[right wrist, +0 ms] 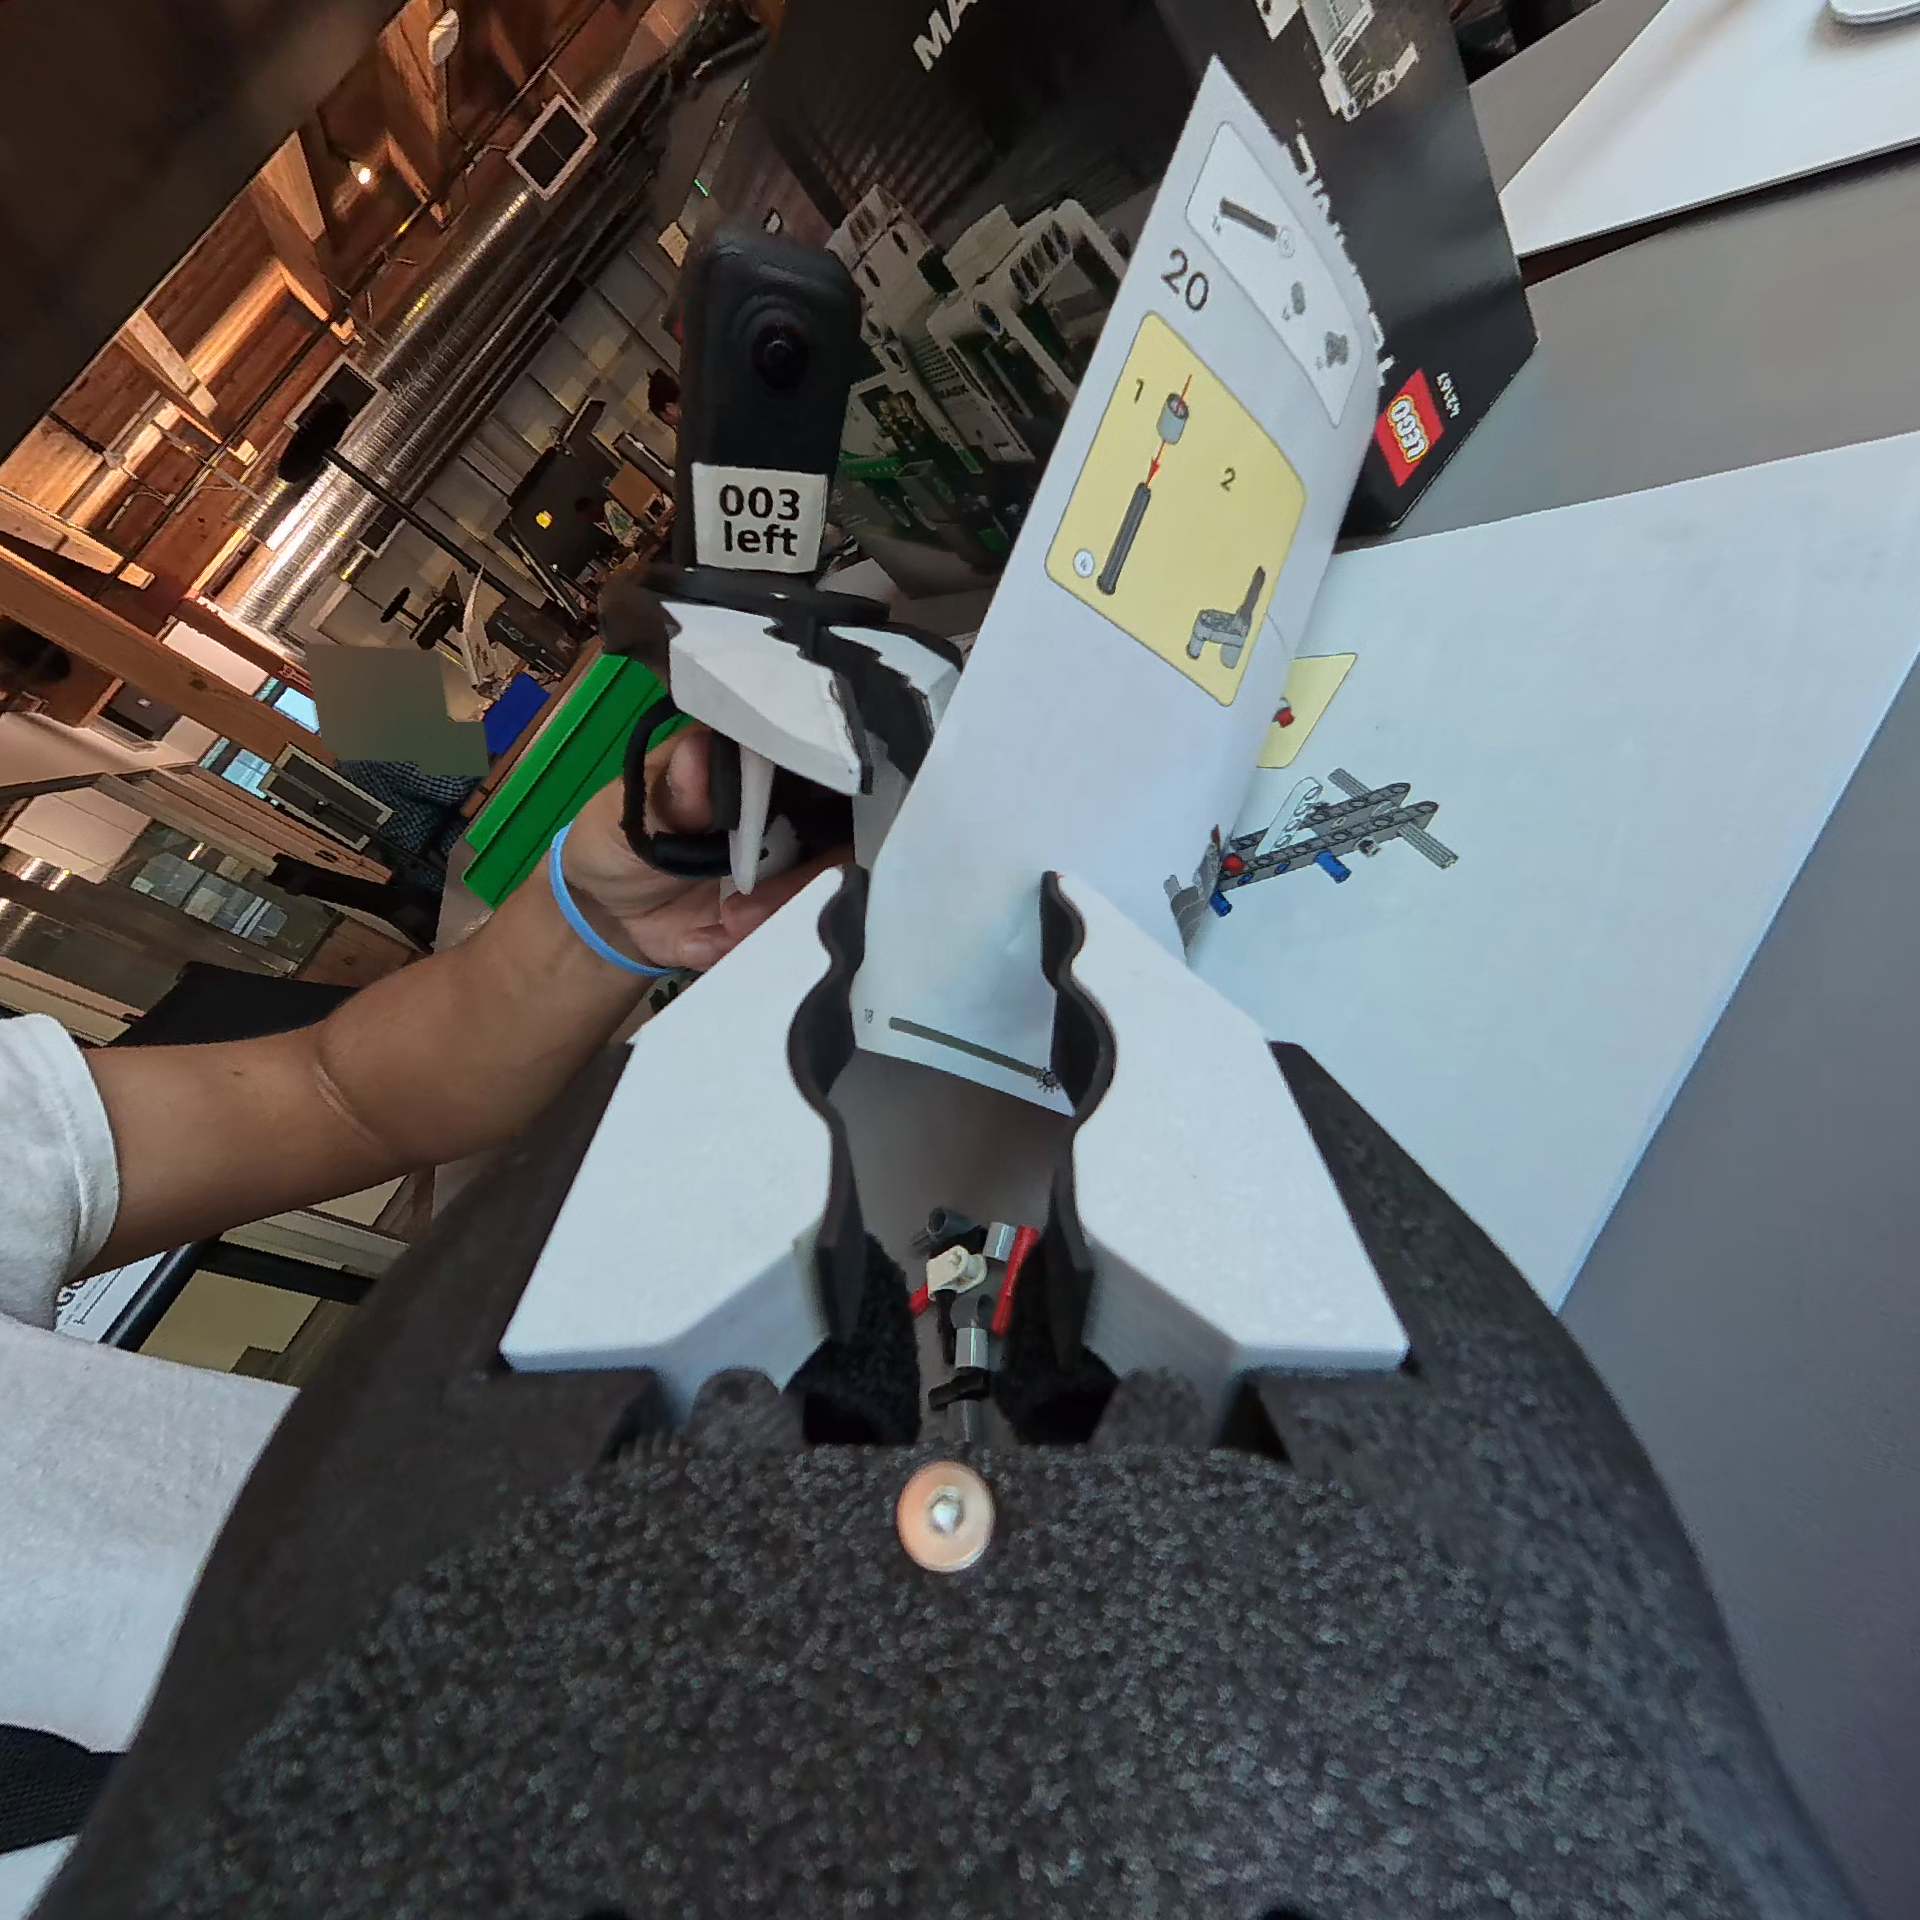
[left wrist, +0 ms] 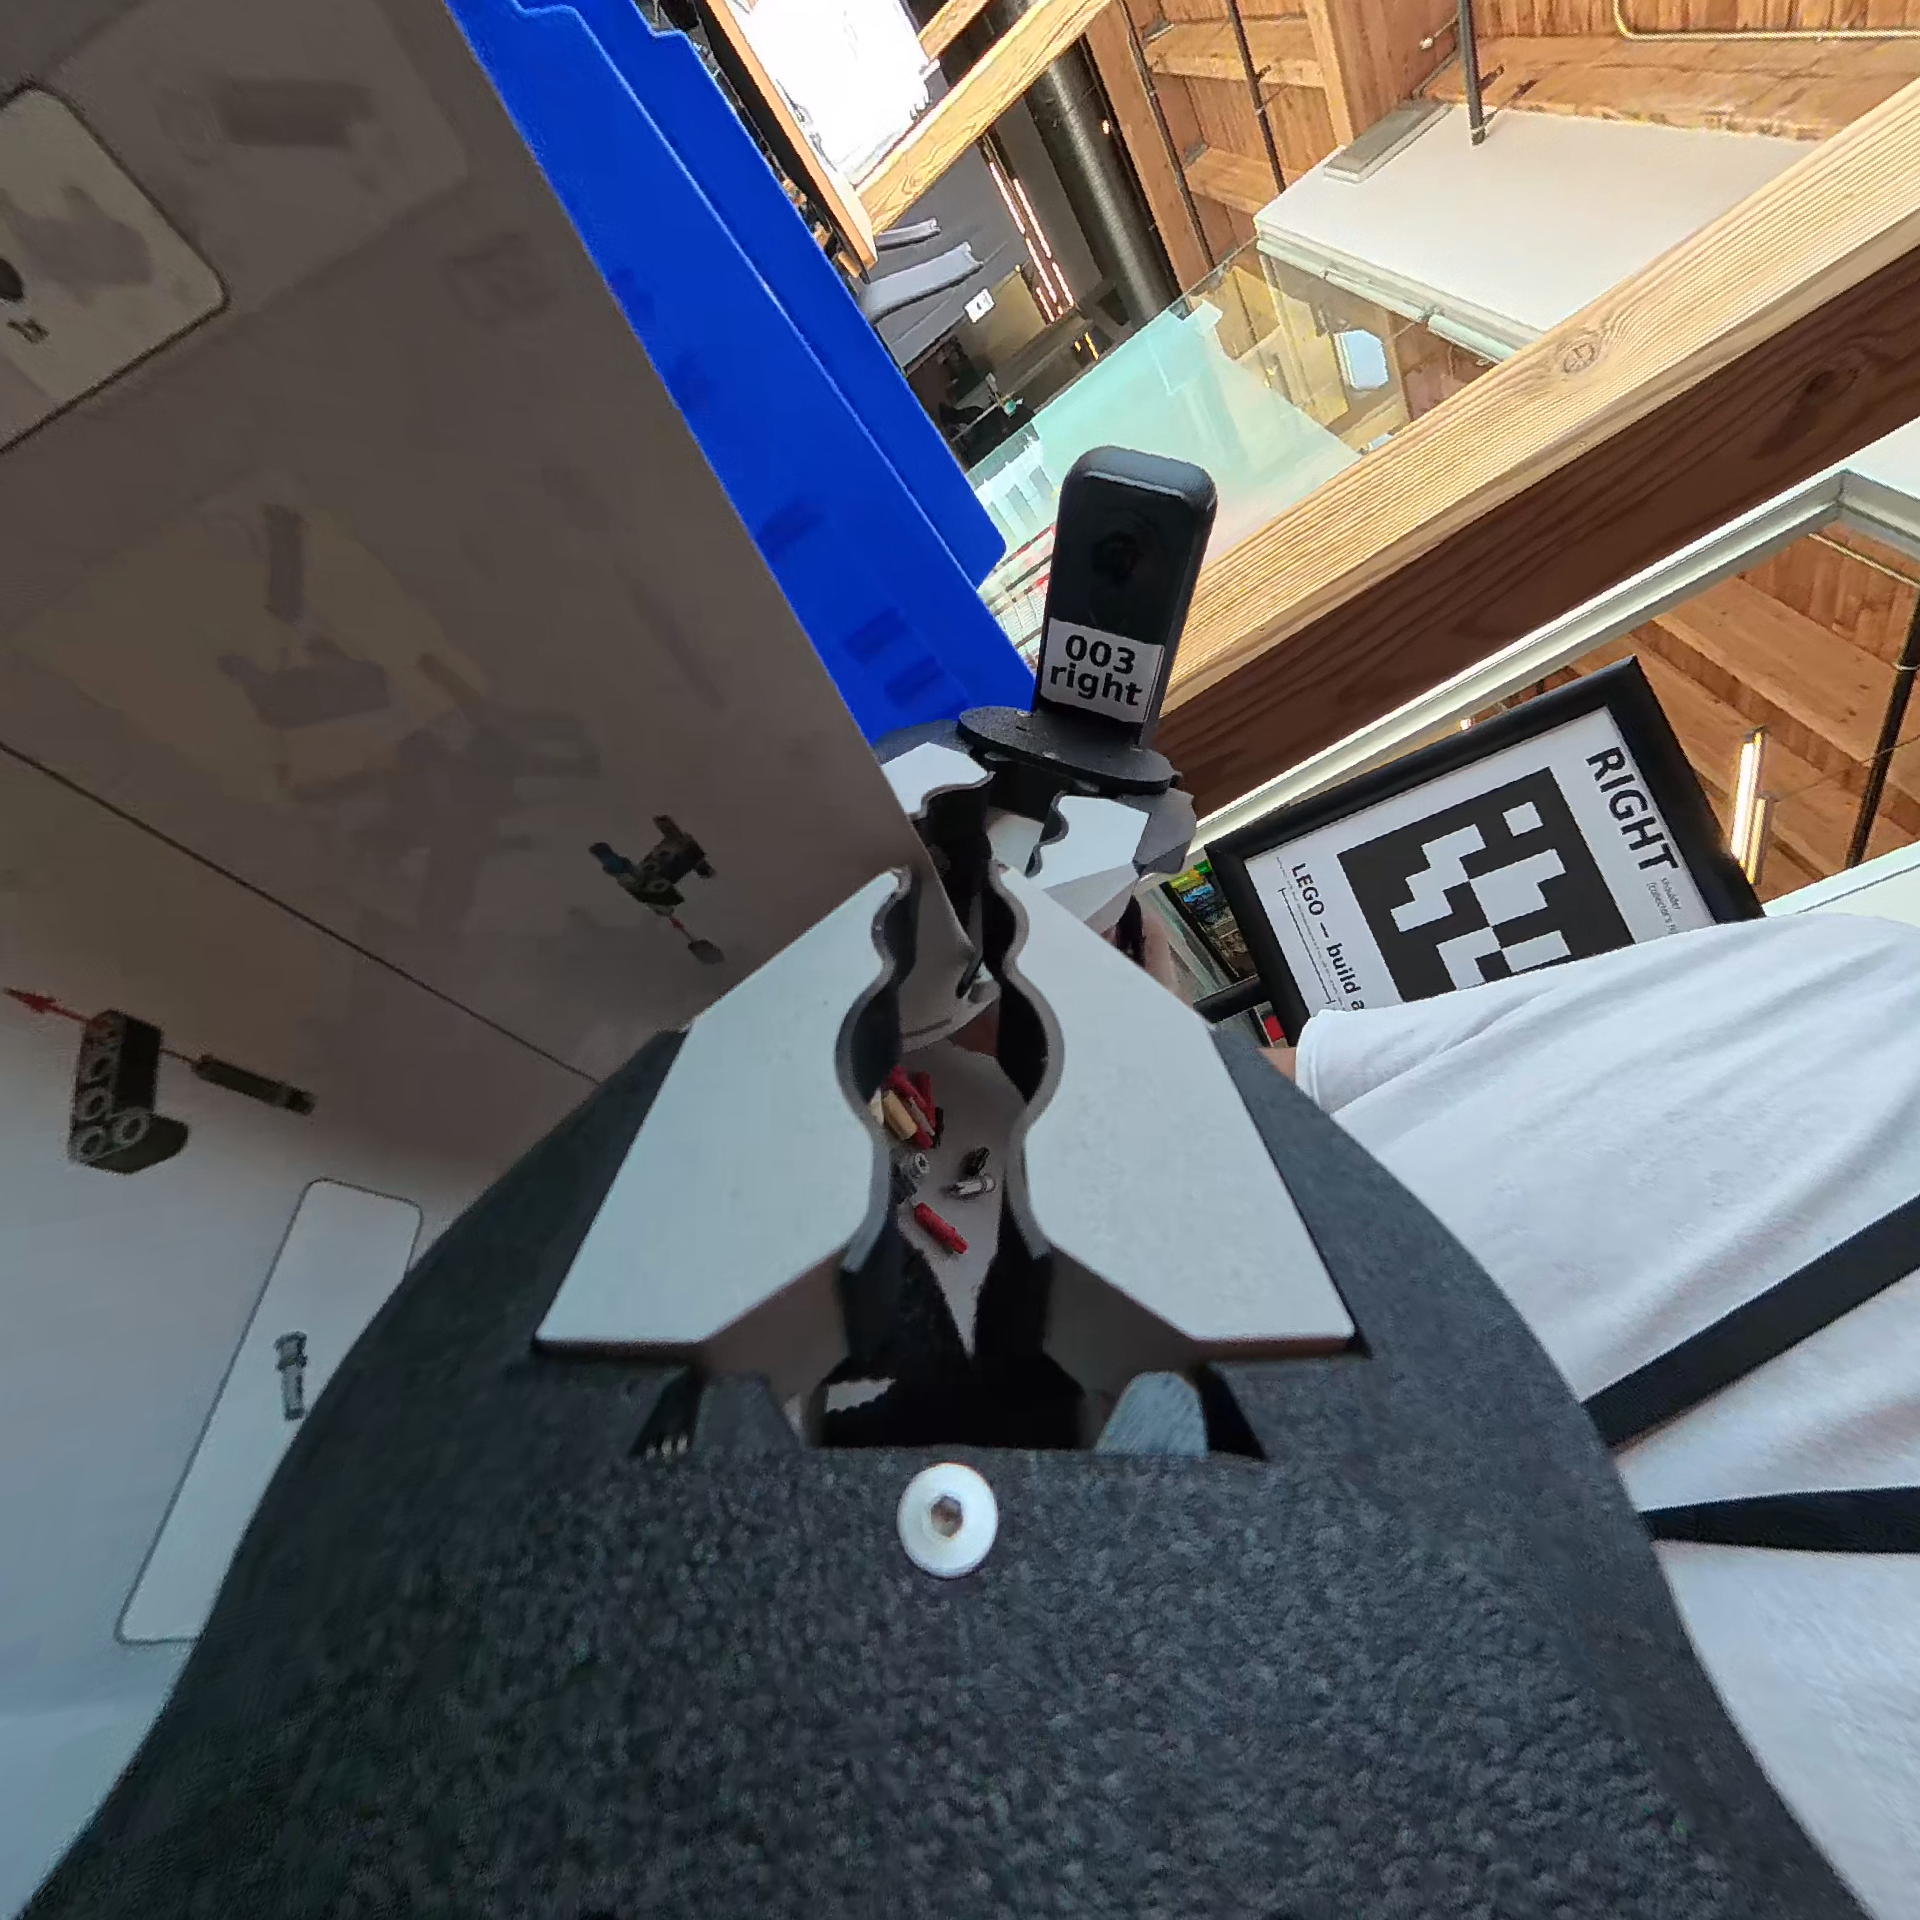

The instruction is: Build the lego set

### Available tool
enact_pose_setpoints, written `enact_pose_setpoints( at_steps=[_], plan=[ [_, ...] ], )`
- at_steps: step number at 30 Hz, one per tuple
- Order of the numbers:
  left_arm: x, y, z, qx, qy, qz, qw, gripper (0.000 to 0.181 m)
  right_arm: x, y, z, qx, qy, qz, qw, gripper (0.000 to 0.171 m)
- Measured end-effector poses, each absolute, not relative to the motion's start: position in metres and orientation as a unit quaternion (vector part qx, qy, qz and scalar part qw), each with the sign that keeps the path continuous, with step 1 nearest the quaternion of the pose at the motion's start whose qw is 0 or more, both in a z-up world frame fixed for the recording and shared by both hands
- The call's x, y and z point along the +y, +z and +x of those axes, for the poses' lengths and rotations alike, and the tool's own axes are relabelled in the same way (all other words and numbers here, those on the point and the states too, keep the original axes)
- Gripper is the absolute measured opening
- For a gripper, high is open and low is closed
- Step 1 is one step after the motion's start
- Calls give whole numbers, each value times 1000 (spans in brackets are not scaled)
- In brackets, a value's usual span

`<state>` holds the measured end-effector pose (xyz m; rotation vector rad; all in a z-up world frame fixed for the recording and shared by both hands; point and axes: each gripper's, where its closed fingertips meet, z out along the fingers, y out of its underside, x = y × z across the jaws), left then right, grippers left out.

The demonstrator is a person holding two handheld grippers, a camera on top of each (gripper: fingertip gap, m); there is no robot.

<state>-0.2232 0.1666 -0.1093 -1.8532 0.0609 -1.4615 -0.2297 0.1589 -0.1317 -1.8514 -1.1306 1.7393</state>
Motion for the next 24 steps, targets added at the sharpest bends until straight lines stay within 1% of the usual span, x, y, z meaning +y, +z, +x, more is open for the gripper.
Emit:
enact_pose_setpoints(
  at_steps=[12, 16, 23, 24],
  plan=[
    [167, -120, -218, 34, -545, -749, 375, 10, 156, -132, -230, -408, 613, -652, 182, 27],
    [170, -121, -216, 25, -545, -752, 371, 19, 154, -135, -231, -428, 597, -651, 194, 29],
    [171, -123, -221, 14, -518, -771, 370, 20, 152, -134, -230, -453, 574, -645, 222, 31],
    [172, -125, -223, 9, -505, -778, 373, 27, 152, -134, -229, -454, 572, -645, 226, 31]
  ],
)
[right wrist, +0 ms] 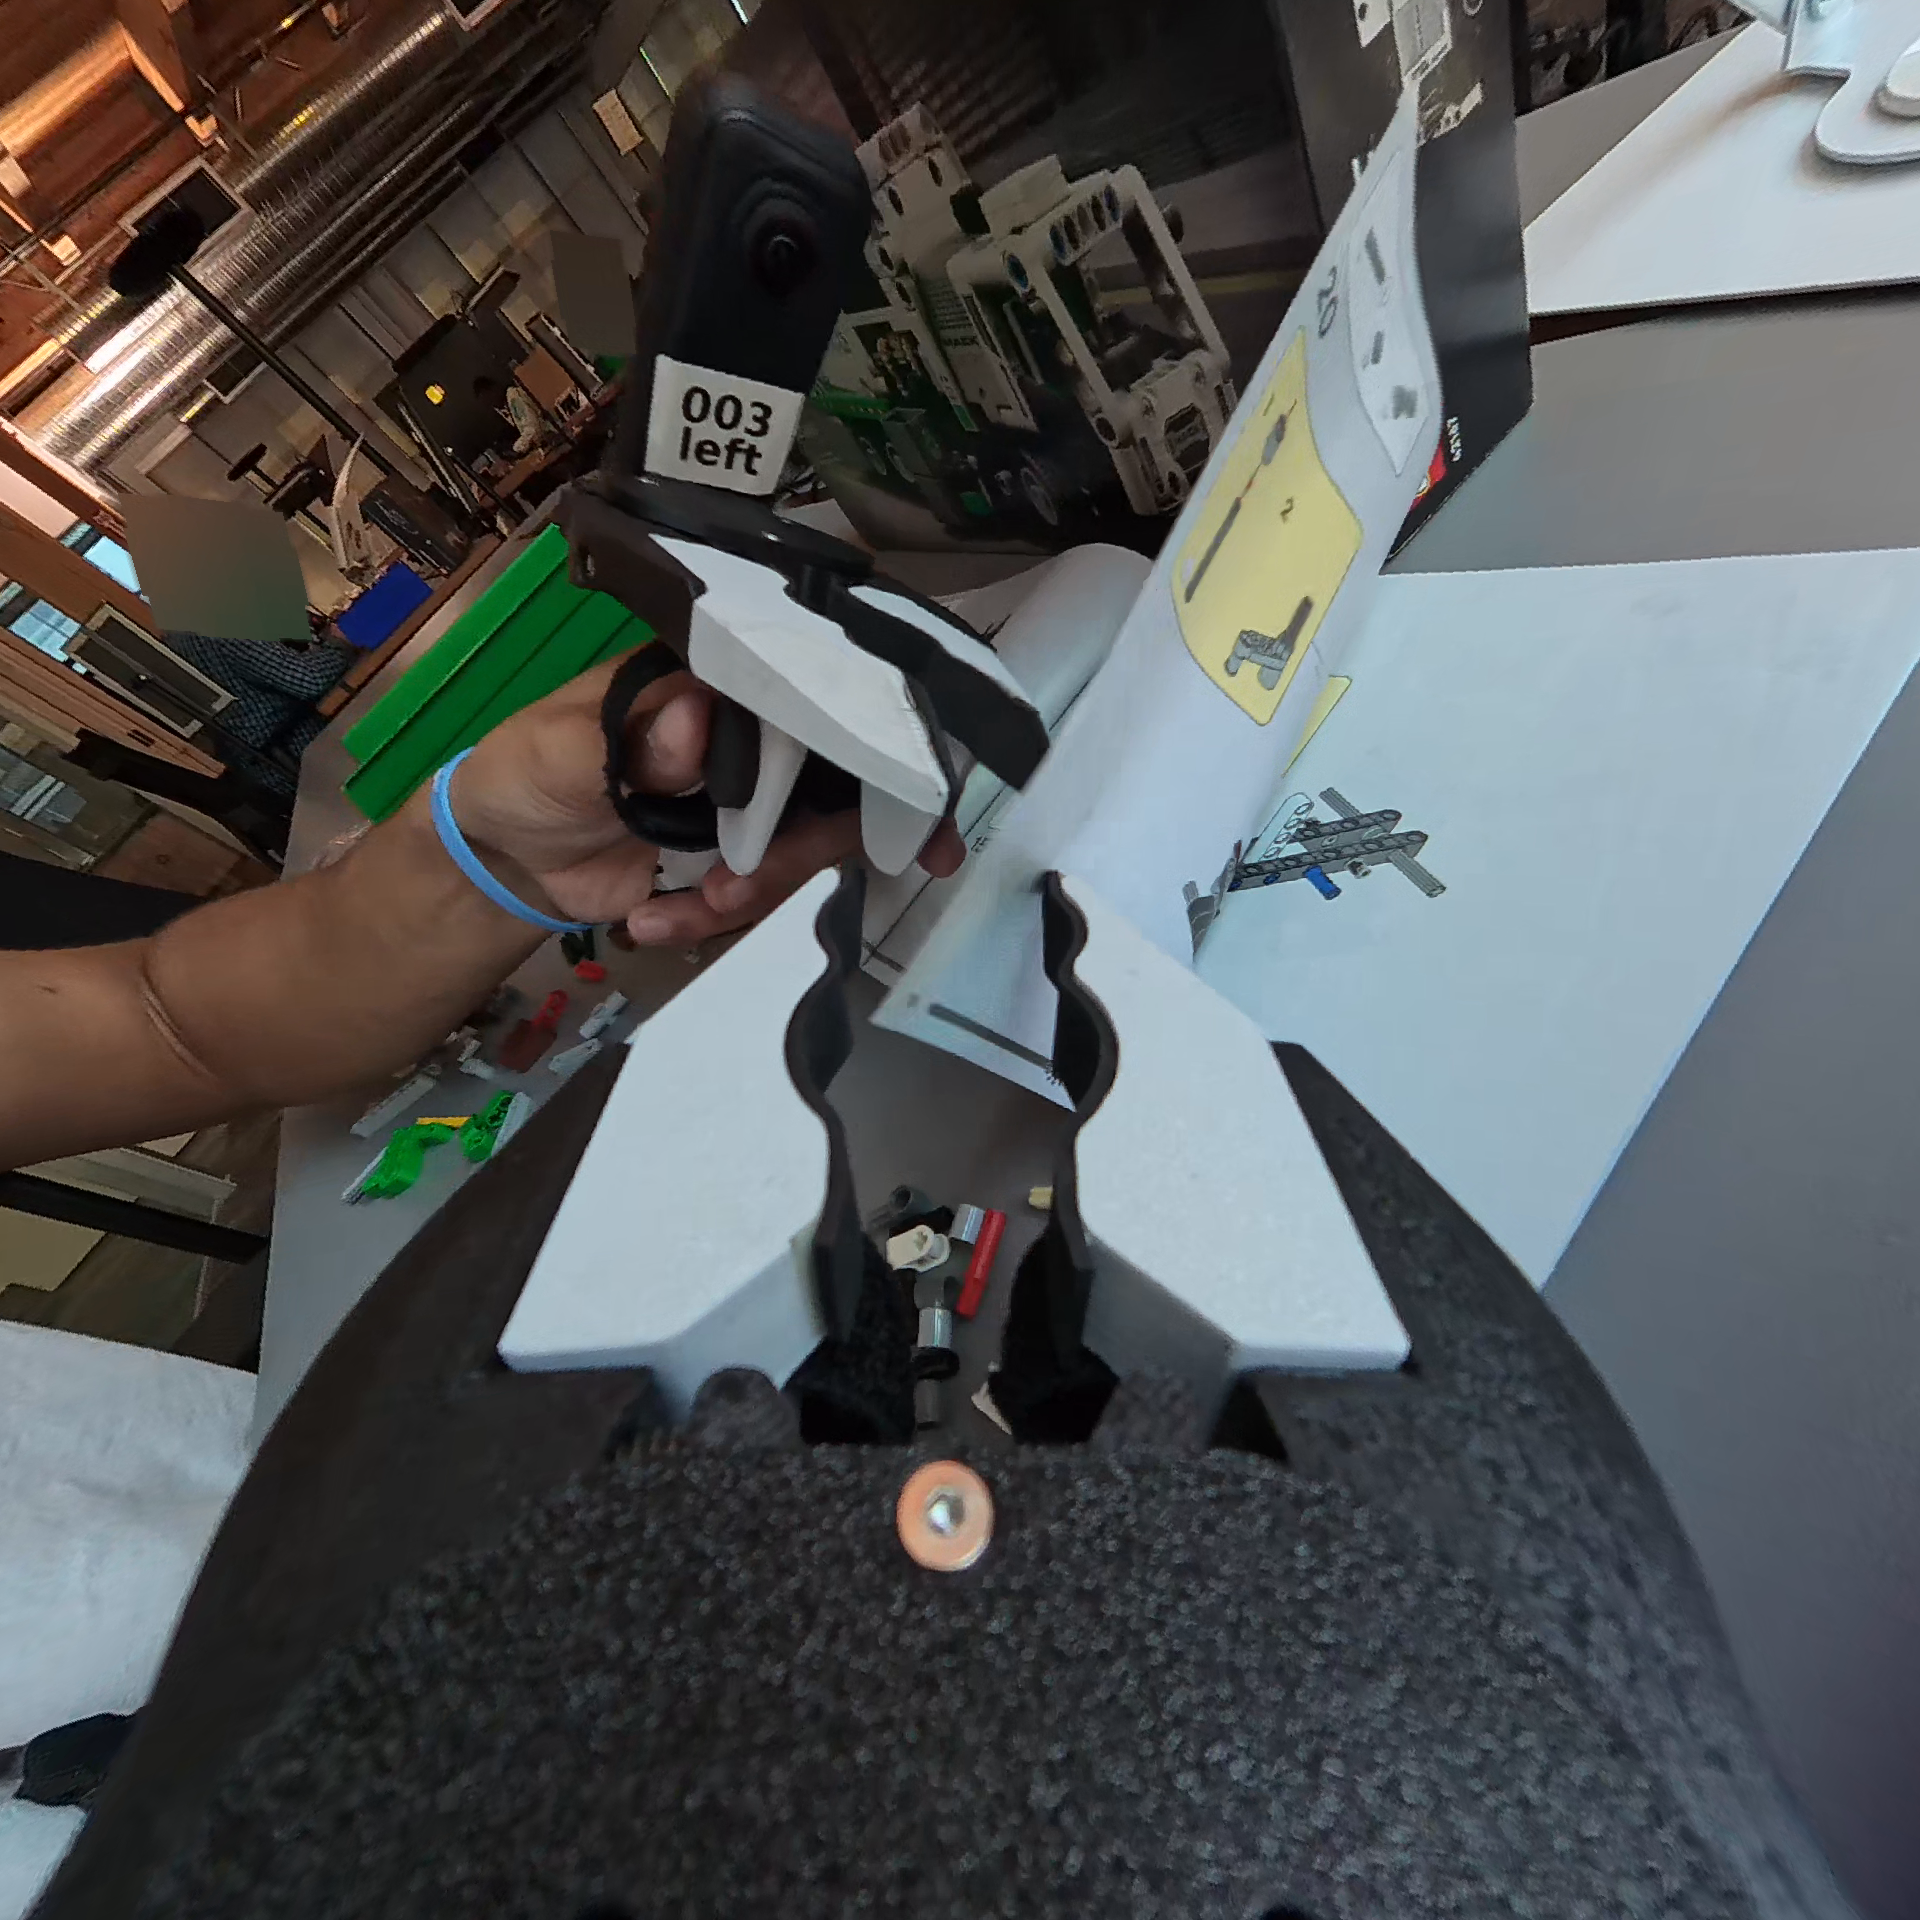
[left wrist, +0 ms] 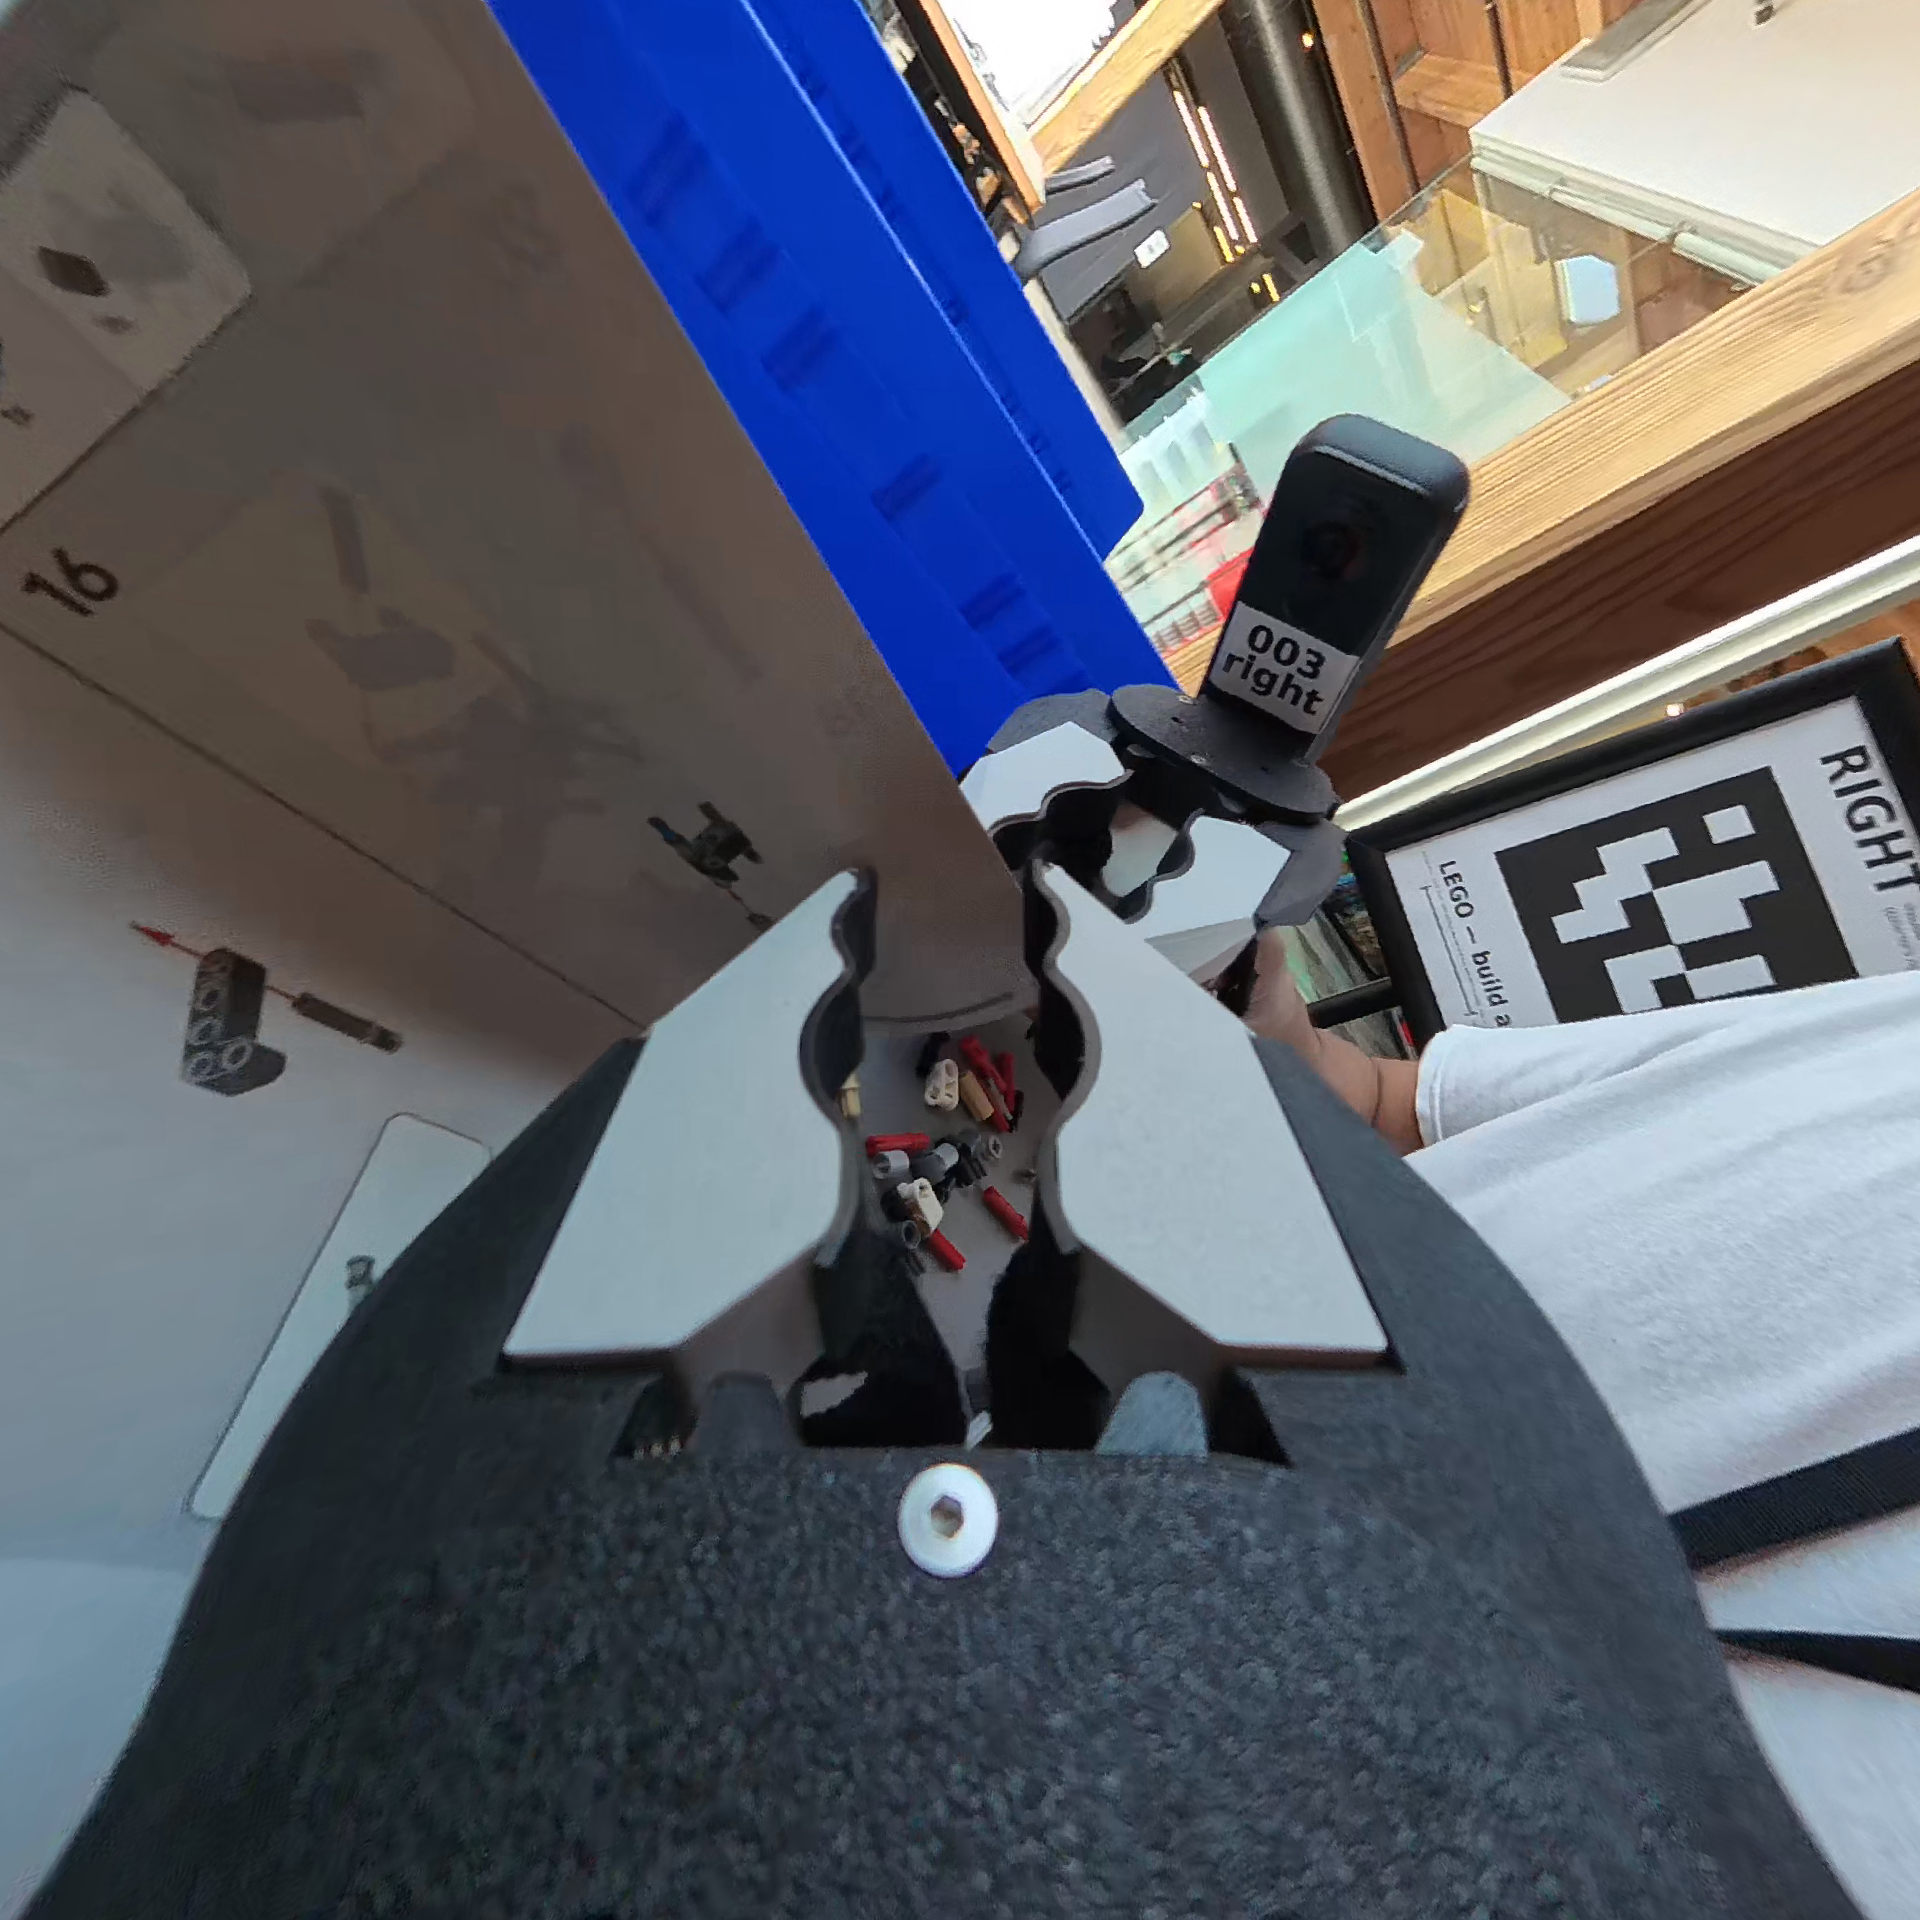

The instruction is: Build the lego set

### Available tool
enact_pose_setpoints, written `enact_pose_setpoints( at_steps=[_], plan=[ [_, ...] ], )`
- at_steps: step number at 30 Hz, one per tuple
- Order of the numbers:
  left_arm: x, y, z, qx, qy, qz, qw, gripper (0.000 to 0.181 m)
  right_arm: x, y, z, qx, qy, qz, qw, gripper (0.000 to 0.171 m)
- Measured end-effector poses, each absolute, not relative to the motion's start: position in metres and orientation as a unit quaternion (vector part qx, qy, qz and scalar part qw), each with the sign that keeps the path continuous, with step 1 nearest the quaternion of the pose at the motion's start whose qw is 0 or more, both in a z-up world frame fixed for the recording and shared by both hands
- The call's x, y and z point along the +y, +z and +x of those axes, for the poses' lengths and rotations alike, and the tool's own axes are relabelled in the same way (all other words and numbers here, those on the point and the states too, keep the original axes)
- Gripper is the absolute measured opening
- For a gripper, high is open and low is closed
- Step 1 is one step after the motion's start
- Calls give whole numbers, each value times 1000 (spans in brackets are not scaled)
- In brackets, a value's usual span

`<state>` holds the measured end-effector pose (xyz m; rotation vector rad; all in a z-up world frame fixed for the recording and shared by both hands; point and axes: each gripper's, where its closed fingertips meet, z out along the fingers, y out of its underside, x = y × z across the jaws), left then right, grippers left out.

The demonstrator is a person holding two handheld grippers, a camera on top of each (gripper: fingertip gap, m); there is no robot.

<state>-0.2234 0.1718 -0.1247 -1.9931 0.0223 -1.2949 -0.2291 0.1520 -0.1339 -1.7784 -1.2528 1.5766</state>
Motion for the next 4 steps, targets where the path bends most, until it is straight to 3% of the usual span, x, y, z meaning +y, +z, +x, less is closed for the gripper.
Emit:
enact_pose_setpoints(
  at_steps=[2, 4],
  plan=[
    [174, -133, -230, -1, -467, -801, 374, 42, 150, -132, -228, -461, 570, -640, 231, 29],
    [172, -133, -228, 8, -459, -805, 376, 43, 149, -133, -228, -468, 563, -638, 239, 28]
  ],
)
